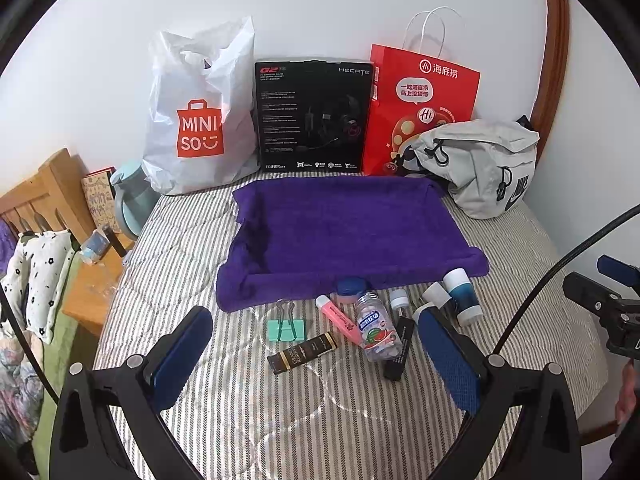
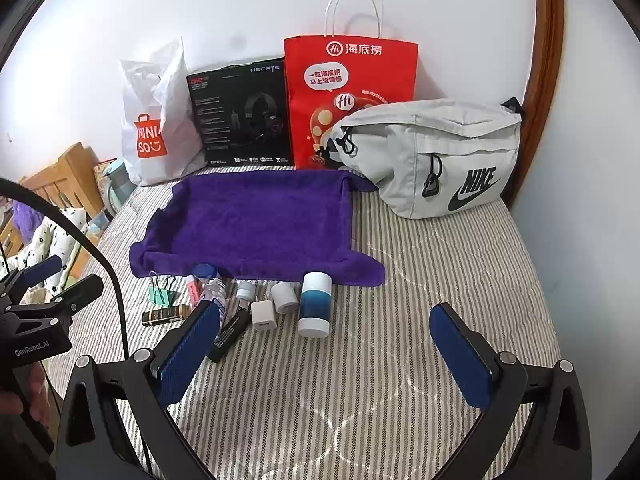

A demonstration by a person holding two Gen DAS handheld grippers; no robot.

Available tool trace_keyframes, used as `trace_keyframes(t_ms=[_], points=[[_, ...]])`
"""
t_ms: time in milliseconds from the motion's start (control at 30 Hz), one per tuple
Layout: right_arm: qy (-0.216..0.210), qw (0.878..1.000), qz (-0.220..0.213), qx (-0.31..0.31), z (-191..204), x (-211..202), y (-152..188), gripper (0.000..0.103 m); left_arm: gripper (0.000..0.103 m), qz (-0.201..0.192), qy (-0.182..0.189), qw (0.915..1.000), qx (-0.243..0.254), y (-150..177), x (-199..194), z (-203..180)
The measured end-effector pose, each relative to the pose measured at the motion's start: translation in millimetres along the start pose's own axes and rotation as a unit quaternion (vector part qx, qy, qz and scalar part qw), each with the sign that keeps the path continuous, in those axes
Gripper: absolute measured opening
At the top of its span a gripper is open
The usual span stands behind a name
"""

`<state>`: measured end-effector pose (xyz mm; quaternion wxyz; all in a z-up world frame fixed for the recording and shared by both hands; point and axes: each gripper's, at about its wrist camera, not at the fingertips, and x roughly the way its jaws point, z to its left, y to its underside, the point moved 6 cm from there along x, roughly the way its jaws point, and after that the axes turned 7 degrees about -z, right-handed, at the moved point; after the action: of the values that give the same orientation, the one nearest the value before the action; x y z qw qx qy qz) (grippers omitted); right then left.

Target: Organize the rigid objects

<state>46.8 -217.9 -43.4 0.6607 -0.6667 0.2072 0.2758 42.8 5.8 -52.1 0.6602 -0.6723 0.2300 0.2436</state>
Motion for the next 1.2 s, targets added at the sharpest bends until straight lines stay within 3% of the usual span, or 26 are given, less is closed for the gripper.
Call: trace_keyframes(t_ms=[1200], points=[[-0.004,1.0,-0.002,-0.002,3.2,-3.5,2.0,0.103,0.103,0.0,-0.009,0.9999,0.008,-4.4,-5.5,-0.1]])
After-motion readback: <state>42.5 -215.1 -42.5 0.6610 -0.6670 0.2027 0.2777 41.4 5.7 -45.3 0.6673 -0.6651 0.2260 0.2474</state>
